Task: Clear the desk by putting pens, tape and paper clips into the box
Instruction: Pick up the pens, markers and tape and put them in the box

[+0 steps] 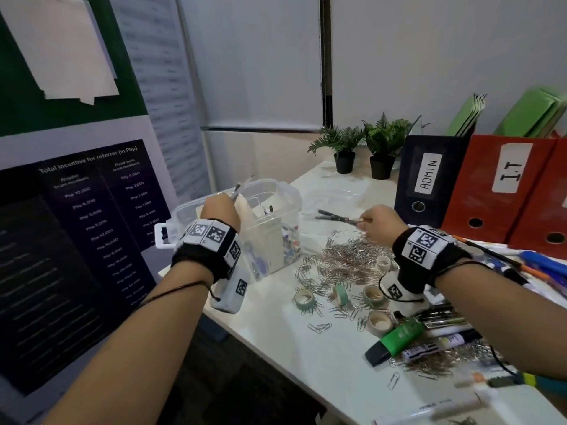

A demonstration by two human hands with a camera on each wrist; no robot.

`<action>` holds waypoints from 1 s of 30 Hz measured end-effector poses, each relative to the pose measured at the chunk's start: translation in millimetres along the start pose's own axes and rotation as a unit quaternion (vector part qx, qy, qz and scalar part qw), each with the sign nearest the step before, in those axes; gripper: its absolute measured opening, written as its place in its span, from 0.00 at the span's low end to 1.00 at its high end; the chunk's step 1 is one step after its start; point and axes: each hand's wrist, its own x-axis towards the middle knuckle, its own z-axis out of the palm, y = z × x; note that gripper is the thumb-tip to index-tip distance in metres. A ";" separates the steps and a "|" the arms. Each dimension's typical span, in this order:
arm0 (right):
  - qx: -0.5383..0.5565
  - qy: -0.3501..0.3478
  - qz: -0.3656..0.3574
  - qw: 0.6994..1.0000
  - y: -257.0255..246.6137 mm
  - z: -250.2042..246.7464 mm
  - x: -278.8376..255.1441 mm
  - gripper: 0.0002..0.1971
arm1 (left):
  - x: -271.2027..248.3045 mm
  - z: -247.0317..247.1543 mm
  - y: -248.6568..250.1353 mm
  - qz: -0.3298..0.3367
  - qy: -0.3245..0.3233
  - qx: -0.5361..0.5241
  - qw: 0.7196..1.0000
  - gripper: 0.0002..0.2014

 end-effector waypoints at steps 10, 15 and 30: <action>0.008 0.092 -0.040 0.995 -26.1 -11.6 0.3 0.13 | 0.9 12.6 -0.1 -0.020 -0.040 -0.046 0.998 0.14; 0.108 0.127 -0.079 0.983 -45.3 -7.2 0.9 0.13 | 3.1 21.5 -0.8 -0.002 -0.088 -0.034 0.996 0.25; 0.000 0.004 -0.180 0.984 -172.4 63.1 13.0 0.12 | -1.4 34.7 -42.7 0.093 -0.070 0.148 0.982 0.39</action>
